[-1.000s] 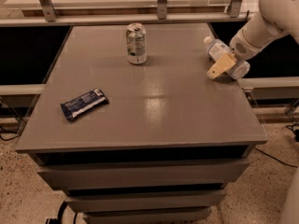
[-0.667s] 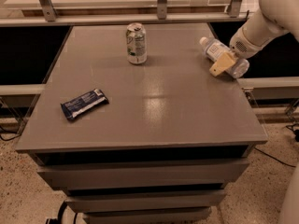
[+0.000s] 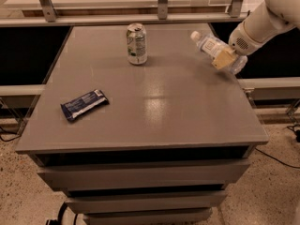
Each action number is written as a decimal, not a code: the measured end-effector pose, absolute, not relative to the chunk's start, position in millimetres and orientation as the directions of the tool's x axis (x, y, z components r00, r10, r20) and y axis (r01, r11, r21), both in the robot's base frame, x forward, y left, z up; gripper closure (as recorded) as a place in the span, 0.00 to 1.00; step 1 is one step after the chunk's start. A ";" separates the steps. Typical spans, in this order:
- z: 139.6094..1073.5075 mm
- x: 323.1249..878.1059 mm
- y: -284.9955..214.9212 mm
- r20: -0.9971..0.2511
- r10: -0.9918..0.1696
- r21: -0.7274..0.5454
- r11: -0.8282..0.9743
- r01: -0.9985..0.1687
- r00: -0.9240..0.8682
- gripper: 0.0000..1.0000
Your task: Move blue plastic bottle near rxbar blueberry
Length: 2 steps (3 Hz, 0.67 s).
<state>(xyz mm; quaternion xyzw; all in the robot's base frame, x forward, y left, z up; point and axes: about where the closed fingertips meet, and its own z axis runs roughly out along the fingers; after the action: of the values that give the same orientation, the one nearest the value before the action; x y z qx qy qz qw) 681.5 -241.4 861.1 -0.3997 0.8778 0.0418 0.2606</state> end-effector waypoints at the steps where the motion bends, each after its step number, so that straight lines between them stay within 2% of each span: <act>1: 889.3 654.8 -213.3 -0.552 -0.711 -0.132 0.591 -0.796 -0.436 1.00; 2: 910.4 624.8 -184.7 -0.569 -0.746 -0.139 0.503 -0.853 -0.347 1.00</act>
Offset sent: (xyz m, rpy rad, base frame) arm -0.1018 0.0915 0.0821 0.0860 -0.0832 0.3730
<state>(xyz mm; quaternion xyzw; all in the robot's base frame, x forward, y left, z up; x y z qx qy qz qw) 624.8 -184.7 910.4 -0.4900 0.8156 0.0915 0.2938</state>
